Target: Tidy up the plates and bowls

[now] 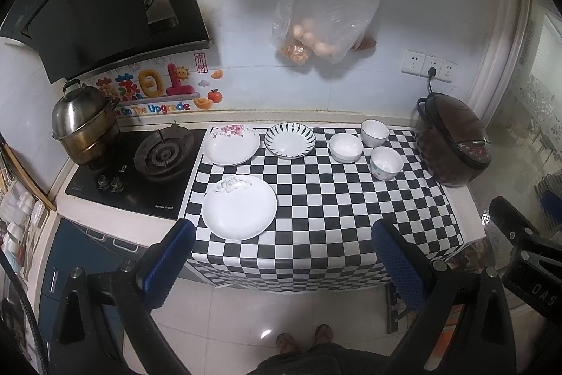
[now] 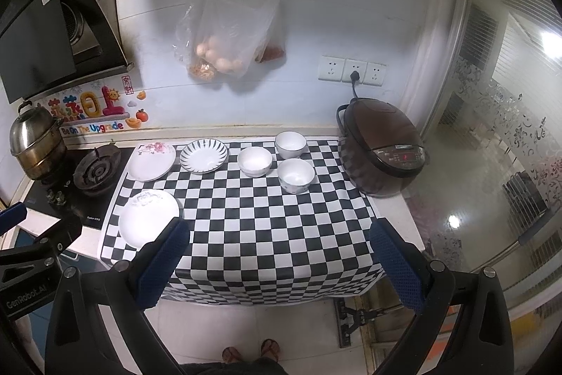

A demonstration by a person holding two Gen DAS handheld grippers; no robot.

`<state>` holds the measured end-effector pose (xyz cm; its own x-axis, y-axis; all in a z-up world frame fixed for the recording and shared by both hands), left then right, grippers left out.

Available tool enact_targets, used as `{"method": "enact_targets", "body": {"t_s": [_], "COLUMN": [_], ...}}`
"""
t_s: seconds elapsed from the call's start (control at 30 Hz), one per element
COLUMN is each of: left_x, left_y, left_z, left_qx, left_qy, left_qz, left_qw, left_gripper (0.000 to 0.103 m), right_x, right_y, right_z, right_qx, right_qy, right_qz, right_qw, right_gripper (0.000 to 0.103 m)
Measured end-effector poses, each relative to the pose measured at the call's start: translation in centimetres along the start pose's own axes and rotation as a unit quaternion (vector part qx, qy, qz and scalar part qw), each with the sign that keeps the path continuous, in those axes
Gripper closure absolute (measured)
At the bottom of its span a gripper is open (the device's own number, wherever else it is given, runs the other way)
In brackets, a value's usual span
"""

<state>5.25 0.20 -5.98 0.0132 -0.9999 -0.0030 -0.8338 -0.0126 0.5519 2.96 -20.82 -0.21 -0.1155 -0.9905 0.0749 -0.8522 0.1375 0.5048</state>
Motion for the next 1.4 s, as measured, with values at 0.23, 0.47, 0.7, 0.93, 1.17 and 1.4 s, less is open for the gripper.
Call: {"method": "enact_targets", "body": {"t_s": [0.23,0.47,0.7,0.93,1.17,1.4], "left_x": [0.06,-0.10,-0.18,-0.11,-0.15,-0.28], "left_y": [0.00,-0.06,-0.09,-0.02,-0.05,-0.37], "left_z": [-0.10,-0.23,-0.22,-0.29,-0.39,-1.00], "left_qx": [-0.001,0.000,0.000,-0.001,0.000,0.001], "left_qy": [0.000,0.001,-0.001,0.000,0.000,-0.001], "left_qz": [0.000,0.000,0.001,0.001,0.001,0.000], "left_qw": [1.0000,1.0000,1.0000,1.0000,1.0000,1.0000], "left_gripper": [0.000,0.000,0.000,0.000,0.000,0.000], "right_x": [0.11,-0.07,-0.15,-0.16,-0.02,0.12], "right_y": [-0.22,-0.07,-0.08,-0.15,-0.34,-0.72], "right_z": [-0.10,-0.10,-0.12,-0.23,-0.49,-0.59], "right_qx": [0.001,0.002,0.000,0.000,0.002,0.004], "right_qy": [0.002,0.003,0.004,0.004,0.004,0.005], "right_qz": [-0.002,-0.002,-0.002,-0.002,-0.001,-0.001], "right_qw": [1.000,1.000,1.000,1.000,1.000,1.000], "right_gripper": [0.000,0.000,0.000,0.000,0.000,0.000]}}
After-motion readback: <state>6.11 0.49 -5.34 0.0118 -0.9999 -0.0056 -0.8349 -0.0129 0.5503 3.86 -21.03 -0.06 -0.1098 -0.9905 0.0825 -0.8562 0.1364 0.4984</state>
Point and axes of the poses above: each gripper's, at about its wrist camera, not at the fingertips, and y roughly against the way its jaws point, x to its right, z to its underside, the point moved 8 cm from there along -y, roughly the way its jaws point, and after that the axes turned 14 degrees about x, right-handed, at the moved point
